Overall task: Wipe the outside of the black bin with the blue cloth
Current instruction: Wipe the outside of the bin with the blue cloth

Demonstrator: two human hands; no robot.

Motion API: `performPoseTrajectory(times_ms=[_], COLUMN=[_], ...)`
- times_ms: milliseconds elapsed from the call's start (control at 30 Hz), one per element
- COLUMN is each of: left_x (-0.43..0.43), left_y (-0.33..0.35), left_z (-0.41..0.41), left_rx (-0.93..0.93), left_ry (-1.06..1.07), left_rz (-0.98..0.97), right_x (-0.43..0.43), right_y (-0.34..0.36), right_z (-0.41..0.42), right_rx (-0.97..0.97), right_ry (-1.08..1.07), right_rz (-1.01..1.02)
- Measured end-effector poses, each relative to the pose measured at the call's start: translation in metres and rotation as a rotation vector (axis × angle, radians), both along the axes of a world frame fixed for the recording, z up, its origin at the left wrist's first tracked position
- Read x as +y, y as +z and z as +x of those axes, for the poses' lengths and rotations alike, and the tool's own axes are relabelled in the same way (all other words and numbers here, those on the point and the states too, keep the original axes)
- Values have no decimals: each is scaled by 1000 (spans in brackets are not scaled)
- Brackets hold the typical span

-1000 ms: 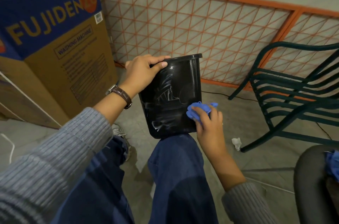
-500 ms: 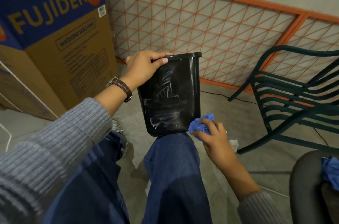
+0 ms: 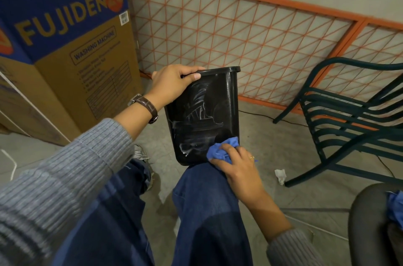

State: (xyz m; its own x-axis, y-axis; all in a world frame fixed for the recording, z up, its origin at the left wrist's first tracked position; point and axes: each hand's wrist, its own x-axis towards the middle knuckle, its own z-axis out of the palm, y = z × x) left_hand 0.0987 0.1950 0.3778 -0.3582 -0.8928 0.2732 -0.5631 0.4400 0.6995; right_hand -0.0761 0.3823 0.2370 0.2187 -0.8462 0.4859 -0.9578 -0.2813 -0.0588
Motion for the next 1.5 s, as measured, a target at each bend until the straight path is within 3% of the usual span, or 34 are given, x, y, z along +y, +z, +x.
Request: performPoseTrajectory(times_ms=[133, 400, 667, 900, 1067, 1300, 1500], left_x=[-2, 0, -2, -1, -3, -3, 0], left_y=[-3, 2, 1, 3, 4, 2, 0], left_z=[4, -9, -7, -10, -8, -7, -10], left_rx=[27, -46, -58, -80, -79, -66, -60], left_ry=[12, 6, 17, 23, 12, 20, 35], left_rz=[24, -43, -22, -32, -30, -24, -56], right_x=[9, -20, -3, -21, -22, -8, -41], right_y=[10, 11, 23, 14, 15, 21, 31], right_z=[-27, 19, -24, 12, 11, -32, 5], right_rx=[-58, 166, 230, 347, 382, 213, -352], right_ry=[-107, 138, 65, 272, 238, 26, -250], right_rz=[-25, -40, 11, -68, -76, -76, -102])
